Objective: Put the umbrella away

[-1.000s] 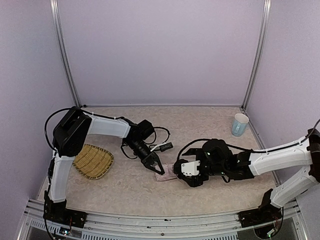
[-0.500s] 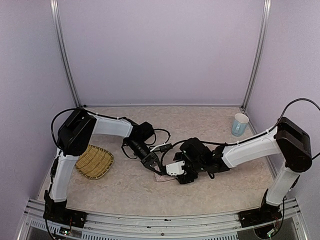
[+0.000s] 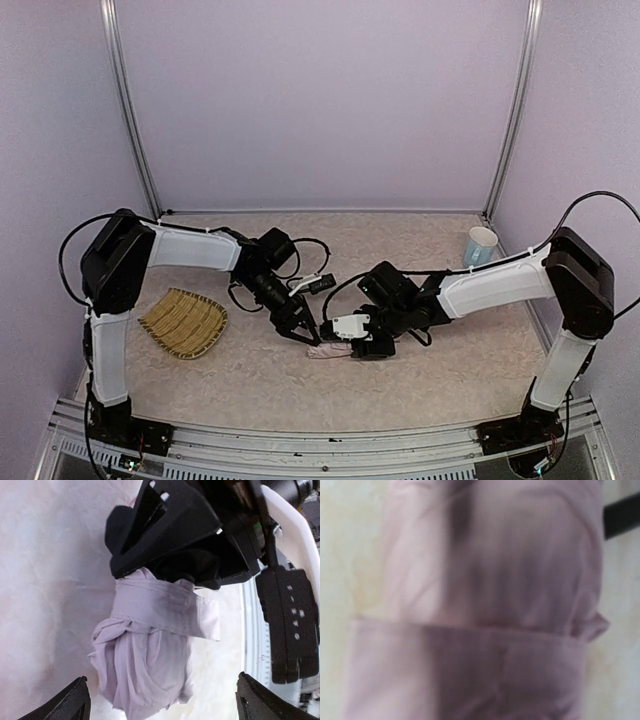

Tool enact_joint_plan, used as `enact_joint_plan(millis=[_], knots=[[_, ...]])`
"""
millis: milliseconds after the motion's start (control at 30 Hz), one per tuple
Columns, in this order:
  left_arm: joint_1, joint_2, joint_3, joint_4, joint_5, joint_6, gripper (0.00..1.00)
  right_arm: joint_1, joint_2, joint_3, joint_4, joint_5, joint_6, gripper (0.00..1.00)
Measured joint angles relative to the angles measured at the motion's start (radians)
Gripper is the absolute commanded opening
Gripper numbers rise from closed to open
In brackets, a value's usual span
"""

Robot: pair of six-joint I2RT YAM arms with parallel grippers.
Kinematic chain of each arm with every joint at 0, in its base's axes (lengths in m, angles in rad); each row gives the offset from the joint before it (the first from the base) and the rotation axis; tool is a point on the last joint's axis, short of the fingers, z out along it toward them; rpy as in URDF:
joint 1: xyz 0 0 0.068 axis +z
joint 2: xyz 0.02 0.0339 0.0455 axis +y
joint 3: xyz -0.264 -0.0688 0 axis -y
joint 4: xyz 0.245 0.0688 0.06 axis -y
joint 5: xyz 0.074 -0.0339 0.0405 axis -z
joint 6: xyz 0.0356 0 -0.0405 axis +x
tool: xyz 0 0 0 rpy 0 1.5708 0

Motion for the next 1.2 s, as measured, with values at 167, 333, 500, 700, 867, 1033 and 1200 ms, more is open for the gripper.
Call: enact_joint_plan(millis=[167,333,500,700,867,1033,1200], knots=[[-0.006,-0.254,-0.248,0.293,-0.15,-0.008,0.99,-0.05,0.004,0.04,-0.094,-0.121,0.07,0.78],[-0.05,-0.482,-0.493,0.624,-0.275,0.04,0.99,-0.08,-0.014,0.041,-0.092,-0.172,0.128,0.99],[-0.171,-0.453,-0.547,0.768,-0.437,0.122,0.99,-0.105,-0.148,-0.005,0.006,-0.183,0.196,1.0],[-0.264,-0.423,-0.611,0.936,-0.703,0.177,0.99,-0.126,-0.386,-0.153,0.207,-0.124,0.374,1.0],[-0.27,-0.625,-0.84,1.342,-0.944,0.074,0.99,-0.174,-0.563,-0.3,0.373,-0.031,0.533,1.0],[-0.265,-0.727,-0.813,1.496,-0.995,0.003,0.94,-0.227,-0.605,-0.294,0.392,0.024,0.684,0.72],[-0.365,-0.663,-0.78,1.347,-1.037,0.044,0.99,-0.209,-0.594,-0.25,0.266,0.049,0.904,0.64]])
